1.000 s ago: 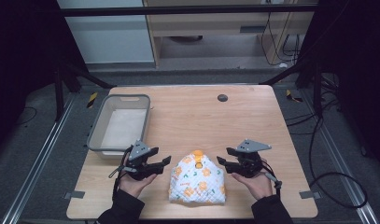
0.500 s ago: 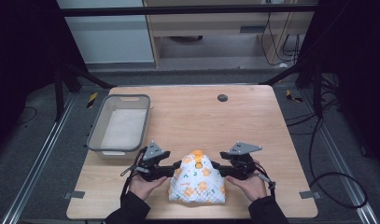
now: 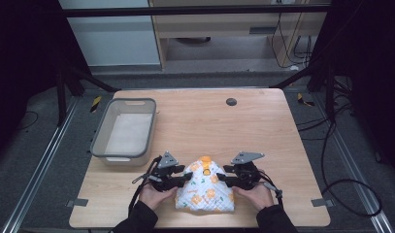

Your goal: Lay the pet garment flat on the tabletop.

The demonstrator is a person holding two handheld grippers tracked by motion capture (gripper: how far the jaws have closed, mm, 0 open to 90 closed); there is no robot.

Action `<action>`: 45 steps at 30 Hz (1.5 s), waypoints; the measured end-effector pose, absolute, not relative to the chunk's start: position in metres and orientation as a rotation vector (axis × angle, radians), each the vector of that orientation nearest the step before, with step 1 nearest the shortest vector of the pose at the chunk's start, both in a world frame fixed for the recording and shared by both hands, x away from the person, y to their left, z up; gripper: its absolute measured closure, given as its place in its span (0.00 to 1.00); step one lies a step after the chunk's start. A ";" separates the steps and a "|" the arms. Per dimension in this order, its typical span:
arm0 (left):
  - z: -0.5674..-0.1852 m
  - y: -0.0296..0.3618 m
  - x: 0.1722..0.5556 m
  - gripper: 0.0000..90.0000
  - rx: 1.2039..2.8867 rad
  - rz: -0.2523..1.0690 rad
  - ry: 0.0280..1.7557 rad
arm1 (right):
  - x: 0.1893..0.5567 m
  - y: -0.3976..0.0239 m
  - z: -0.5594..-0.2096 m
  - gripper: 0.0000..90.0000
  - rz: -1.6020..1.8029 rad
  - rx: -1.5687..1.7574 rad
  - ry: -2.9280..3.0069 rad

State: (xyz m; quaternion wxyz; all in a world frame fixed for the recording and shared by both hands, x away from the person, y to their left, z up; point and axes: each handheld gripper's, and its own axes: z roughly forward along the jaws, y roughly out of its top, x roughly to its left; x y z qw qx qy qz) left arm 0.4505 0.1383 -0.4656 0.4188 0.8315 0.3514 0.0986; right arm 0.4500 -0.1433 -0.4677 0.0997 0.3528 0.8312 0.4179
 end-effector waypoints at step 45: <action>-0.376 0.162 0.403 0.99 1.846 0.338 0.678 | 0.405 -0.154 -0.394 0.93 1.540 0.807 2.211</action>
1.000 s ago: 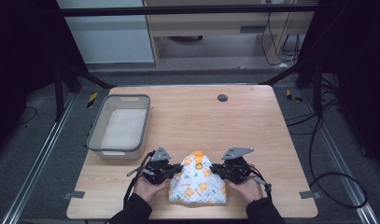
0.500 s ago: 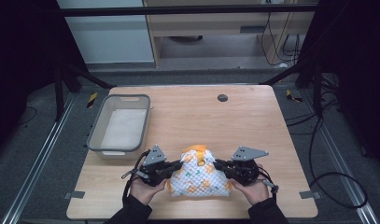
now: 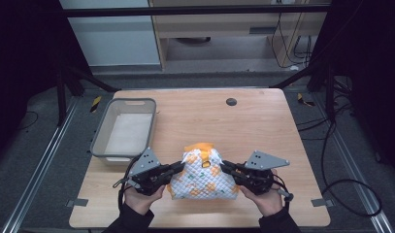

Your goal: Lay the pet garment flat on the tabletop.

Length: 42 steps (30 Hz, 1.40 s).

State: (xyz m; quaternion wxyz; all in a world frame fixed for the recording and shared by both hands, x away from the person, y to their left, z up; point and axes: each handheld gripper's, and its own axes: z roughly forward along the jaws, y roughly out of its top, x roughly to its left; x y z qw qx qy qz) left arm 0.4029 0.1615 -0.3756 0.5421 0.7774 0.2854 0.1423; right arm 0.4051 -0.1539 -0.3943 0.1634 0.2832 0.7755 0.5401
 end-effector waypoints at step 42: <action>-0.390 0.140 0.426 0.98 1.954 0.391 0.719 | 0.425 -0.151 -0.413 0.94 1.450 0.907 2.185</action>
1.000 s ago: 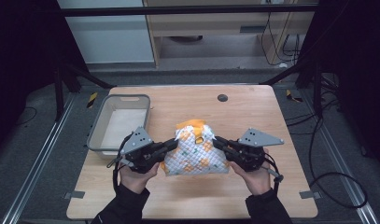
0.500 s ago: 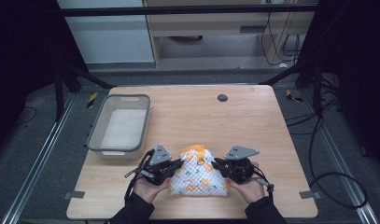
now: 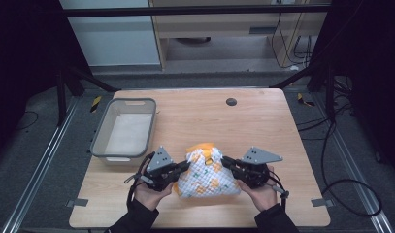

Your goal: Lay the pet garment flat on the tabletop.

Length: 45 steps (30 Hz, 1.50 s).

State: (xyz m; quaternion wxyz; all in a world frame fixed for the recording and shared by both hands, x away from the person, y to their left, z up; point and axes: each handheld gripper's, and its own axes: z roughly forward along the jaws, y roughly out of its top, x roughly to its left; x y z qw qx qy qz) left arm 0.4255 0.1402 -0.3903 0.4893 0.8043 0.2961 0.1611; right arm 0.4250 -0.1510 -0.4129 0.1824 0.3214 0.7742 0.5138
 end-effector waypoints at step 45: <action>-0.501 0.137 0.520 0.71 2.054 0.492 1.003 | 0.516 -0.163 -0.506 0.75 1.019 1.088 2.250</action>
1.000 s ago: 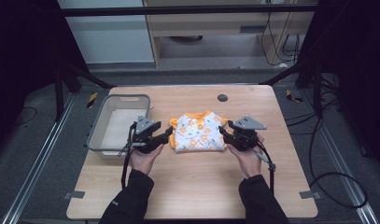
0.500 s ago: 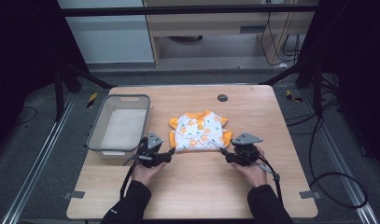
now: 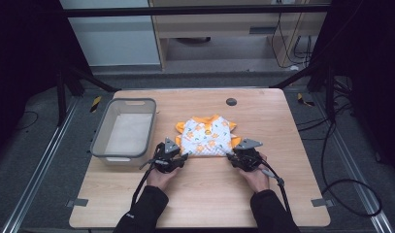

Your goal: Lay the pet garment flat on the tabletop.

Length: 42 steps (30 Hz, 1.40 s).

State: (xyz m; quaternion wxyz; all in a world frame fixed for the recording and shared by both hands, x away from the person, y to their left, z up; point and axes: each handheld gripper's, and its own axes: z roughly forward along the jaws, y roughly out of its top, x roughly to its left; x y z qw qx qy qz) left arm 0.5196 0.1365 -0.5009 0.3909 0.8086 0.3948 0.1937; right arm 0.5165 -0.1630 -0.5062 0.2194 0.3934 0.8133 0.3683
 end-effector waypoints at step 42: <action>-0.461 0.156 0.507 0.70 2.004 0.404 1.061 | 0.507 -0.154 -0.475 0.79 1.153 1.203 2.244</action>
